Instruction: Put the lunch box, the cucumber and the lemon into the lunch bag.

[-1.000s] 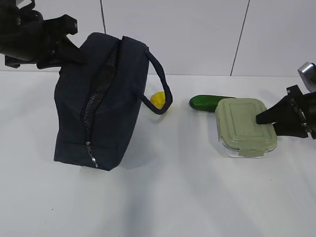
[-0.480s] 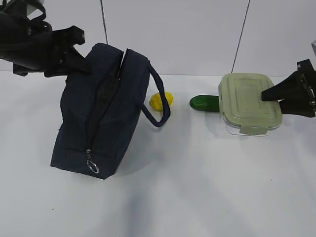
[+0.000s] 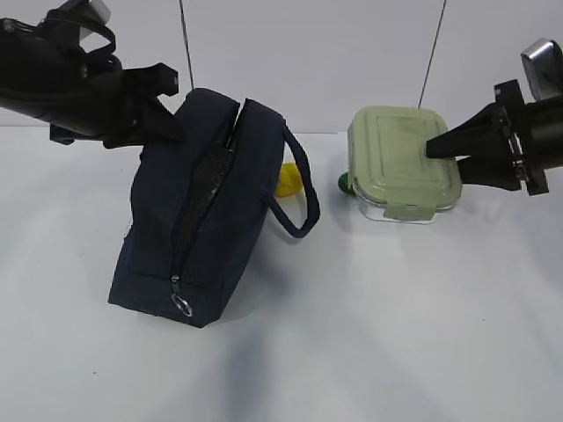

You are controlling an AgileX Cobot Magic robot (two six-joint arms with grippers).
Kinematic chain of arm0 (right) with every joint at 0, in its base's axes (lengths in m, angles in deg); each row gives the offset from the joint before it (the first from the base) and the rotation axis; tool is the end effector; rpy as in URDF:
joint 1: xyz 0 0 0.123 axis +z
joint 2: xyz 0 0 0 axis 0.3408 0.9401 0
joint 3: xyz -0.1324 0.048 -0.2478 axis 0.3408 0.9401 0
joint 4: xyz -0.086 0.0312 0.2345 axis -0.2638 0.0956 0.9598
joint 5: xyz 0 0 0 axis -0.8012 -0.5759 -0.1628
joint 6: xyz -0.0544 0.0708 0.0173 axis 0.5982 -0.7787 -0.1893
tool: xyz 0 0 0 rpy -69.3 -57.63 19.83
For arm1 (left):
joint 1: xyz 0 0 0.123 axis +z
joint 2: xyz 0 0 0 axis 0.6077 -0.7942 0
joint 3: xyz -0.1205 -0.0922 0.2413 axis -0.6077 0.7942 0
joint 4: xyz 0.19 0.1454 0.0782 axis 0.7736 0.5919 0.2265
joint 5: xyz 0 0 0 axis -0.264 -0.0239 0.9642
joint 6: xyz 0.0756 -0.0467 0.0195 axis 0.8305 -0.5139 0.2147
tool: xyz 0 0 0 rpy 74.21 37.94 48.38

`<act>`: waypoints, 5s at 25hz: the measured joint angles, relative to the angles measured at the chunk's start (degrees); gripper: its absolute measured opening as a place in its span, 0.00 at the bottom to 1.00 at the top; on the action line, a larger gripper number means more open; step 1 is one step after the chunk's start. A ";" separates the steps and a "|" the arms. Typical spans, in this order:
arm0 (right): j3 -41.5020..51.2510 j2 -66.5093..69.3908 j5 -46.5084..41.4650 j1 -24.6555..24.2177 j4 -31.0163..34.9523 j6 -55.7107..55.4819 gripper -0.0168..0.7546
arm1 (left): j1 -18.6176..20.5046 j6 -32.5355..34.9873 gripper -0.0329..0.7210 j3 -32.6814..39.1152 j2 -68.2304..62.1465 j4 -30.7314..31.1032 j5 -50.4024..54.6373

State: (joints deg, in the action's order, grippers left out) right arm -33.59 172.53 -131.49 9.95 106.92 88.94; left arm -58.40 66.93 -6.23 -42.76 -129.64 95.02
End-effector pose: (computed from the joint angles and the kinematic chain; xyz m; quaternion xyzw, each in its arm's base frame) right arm 0.3557 0.0174 0.2281 -0.0070 0.8557 0.4777 0.1990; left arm 0.3190 -0.1560 0.2654 0.0342 0.9047 -0.3029 0.2977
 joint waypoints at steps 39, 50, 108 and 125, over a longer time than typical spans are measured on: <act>0.11 -4.75 -0.12 14.07 20.48 6.82 0.48 | -4.12 0.00 0.06 0.00 0.00 -4.36 -0.53; 0.11 -4.75 -0.02 14.07 20.35 7.87 0.48 | -4.12 3.29 0.06 0.00 0.00 -10.87 -0.95; 0.22 1.64 5.27 14.54 10.39 10.33 0.48 | -5.35 19.34 0.06 0.11 -0.39 -34.73 3.61; 0.22 1.67 7.06 19.76 14.36 14.98 0.48 | -7.50 19.58 0.06 0.11 -1.28 -35.32 5.12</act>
State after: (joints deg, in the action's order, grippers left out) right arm -33.37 174.20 -124.43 29.71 121.28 103.92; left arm -65.90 86.51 -6.13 -44.04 -164.95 100.14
